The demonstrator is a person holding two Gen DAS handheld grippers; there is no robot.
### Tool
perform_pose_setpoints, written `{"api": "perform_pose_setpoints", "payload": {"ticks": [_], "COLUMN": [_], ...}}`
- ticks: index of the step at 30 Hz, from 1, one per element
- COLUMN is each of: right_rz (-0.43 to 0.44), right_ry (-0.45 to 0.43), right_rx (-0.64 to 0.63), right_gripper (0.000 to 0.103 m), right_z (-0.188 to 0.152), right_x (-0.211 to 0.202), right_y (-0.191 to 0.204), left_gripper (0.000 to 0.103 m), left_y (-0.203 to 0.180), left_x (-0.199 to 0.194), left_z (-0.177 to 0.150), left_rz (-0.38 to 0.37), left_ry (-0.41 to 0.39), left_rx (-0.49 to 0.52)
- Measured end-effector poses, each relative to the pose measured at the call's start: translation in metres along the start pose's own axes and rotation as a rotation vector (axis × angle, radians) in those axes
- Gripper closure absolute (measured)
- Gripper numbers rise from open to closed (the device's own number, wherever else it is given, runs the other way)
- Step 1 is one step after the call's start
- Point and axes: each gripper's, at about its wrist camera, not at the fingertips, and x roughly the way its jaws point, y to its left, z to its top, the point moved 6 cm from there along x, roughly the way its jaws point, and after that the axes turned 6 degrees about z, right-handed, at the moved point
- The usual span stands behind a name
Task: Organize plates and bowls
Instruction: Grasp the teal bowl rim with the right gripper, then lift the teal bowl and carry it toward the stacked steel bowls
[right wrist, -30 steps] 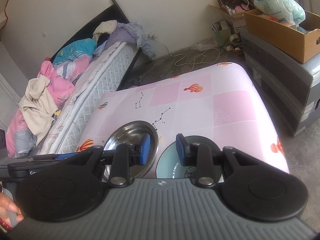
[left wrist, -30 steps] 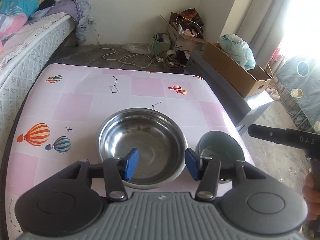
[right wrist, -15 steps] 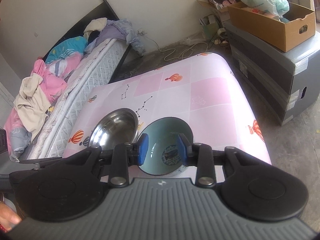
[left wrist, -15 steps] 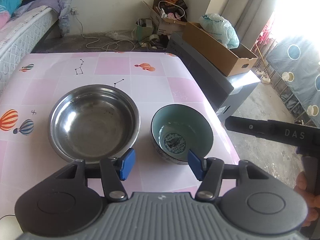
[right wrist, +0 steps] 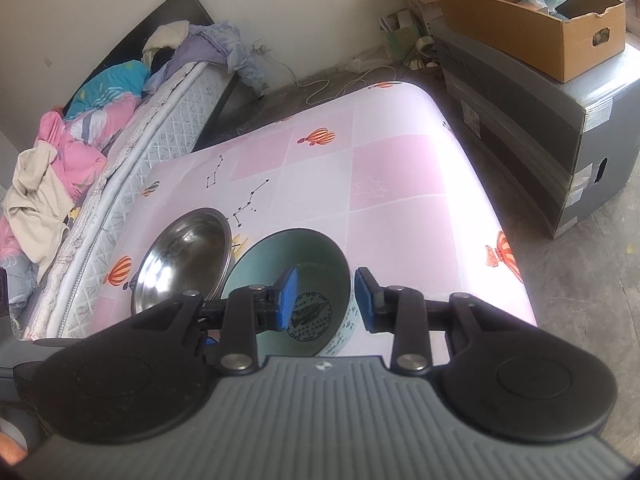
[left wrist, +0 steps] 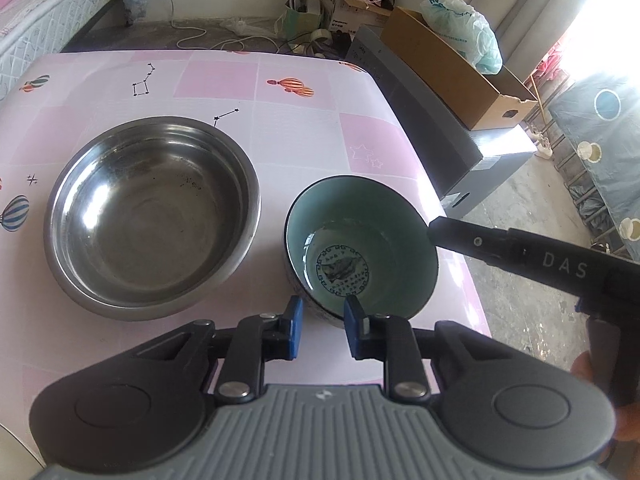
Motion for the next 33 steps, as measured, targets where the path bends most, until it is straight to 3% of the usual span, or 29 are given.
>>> {"api": "perform_pose_setpoints", "payload": {"ticks": [7,21,33], "right_rz": [-0.023,-0.024,-0.01], "right_ry": [0.021,0.05,0.081], "right_rx": [0.005,0.027,0.006], "right_gripper": [0.076,0.093,0.09], "right_z": [-0.002,-0.009,-0.025], "right_x": [0.023,0.041,0.025], "right_y": [-0.008,-0.021,-0.02], "left_gripper": [0.082,0.084,0.084], "left_y": [-0.002,0.002,-0.004], "left_x": [0.004,0.012,0.0], "left_z": [0.003,0.006,-0.009], "left_rz": [0.017,0.04,-0.021], "left_ry": [0.0,-0.002,0.038], "left_rx": [-0.013,-0.043,-0.023]}}
